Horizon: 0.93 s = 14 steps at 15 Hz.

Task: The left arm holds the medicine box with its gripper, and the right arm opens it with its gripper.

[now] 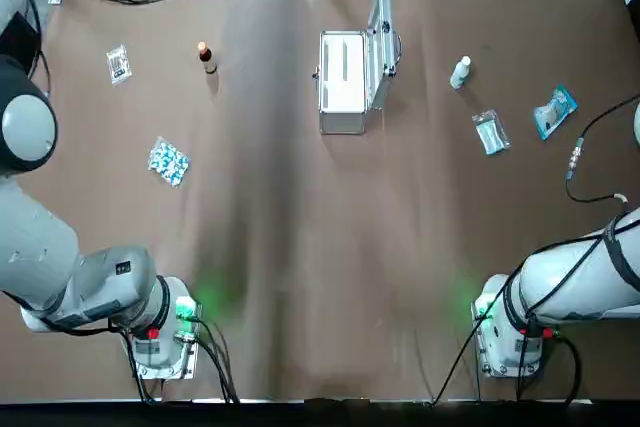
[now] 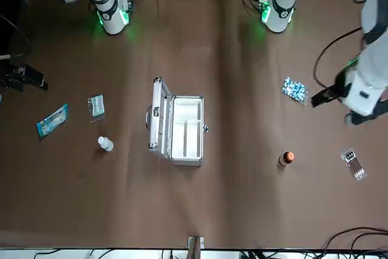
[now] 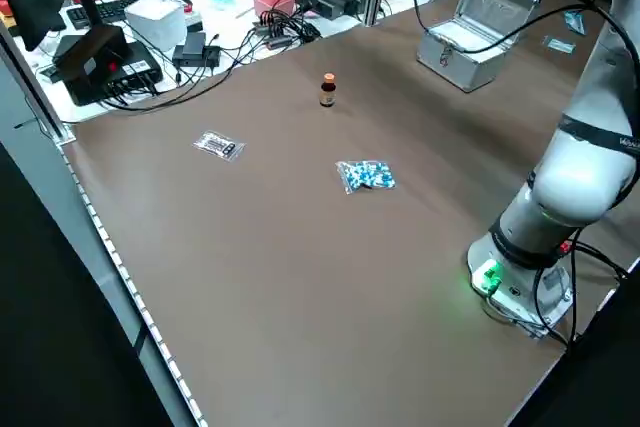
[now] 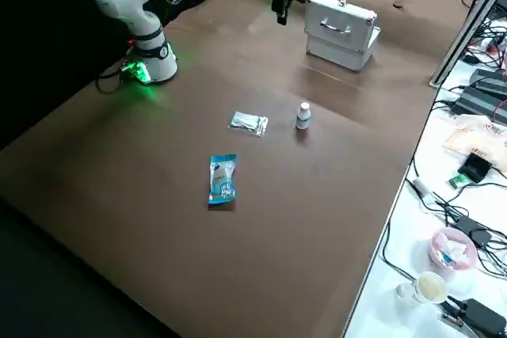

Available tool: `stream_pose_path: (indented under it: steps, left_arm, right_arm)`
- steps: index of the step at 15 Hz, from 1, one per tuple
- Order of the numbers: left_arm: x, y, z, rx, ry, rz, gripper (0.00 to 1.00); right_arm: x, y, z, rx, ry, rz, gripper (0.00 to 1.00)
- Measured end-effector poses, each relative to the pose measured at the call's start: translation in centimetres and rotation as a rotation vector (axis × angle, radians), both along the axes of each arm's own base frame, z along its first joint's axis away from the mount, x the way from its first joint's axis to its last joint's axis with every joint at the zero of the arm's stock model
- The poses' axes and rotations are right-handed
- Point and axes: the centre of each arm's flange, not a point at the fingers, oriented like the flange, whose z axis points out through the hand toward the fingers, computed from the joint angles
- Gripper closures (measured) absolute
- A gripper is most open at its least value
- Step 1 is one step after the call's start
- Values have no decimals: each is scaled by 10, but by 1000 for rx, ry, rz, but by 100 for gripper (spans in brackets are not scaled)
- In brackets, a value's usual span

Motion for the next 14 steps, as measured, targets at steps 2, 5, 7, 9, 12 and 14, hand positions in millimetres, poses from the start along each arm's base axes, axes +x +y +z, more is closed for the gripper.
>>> stream_pose_path:
  steps: [2,5,7,9,12,14]
  left_arm:
    - [4,3,17,3,-30,-42,0]
    - [6,13,25,4,-39,-79,0]
    - [7,17,27,2,-39,-111,0]
    - [6,14,28,-2,-36,-122,0]
    - [1,-1,27,-2,-6,-142,0]
    - [-2,-18,27,6,9,-160,0]
  right_arm:
    - [0,0,0,0,0,0,1]
    - [0,0,0,0,0,0,1]
    - [0,0,0,0,1,0,1]
    - [0,0,0,0,1,0,1]
    - [0,0,-1,0,2,0,1]
    - [0,0,-2,0,4,0,1]
